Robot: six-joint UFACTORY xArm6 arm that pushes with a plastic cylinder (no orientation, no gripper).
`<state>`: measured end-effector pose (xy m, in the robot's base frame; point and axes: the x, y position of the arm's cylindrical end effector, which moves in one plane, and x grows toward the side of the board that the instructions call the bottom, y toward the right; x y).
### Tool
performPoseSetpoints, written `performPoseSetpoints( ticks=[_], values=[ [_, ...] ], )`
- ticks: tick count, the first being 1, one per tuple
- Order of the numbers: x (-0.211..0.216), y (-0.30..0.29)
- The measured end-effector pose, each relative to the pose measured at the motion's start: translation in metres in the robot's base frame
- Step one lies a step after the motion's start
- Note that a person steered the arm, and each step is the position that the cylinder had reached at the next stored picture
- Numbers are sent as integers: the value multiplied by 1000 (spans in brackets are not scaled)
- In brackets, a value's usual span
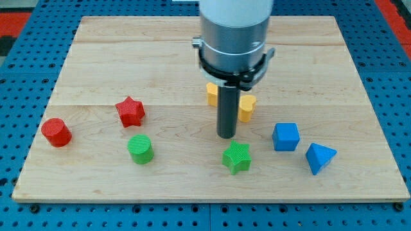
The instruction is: Move the yellow heart to the top right of the blue cube
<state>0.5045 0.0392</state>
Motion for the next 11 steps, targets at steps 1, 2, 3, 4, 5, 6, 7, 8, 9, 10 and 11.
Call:
performPoseSetpoints(
  ticks=[1, 2, 3, 4, 5, 6, 7, 8, 9, 10, 11],
  values=[
    [-8, 19],
    [-20, 25],
    [-27, 25],
    [-47, 25],
    [-58, 25],
    [-62, 9],
    [-85, 5],
    [-98, 7],
    [-131, 26],
    [-129, 48],
    [-143, 95]
  ],
)
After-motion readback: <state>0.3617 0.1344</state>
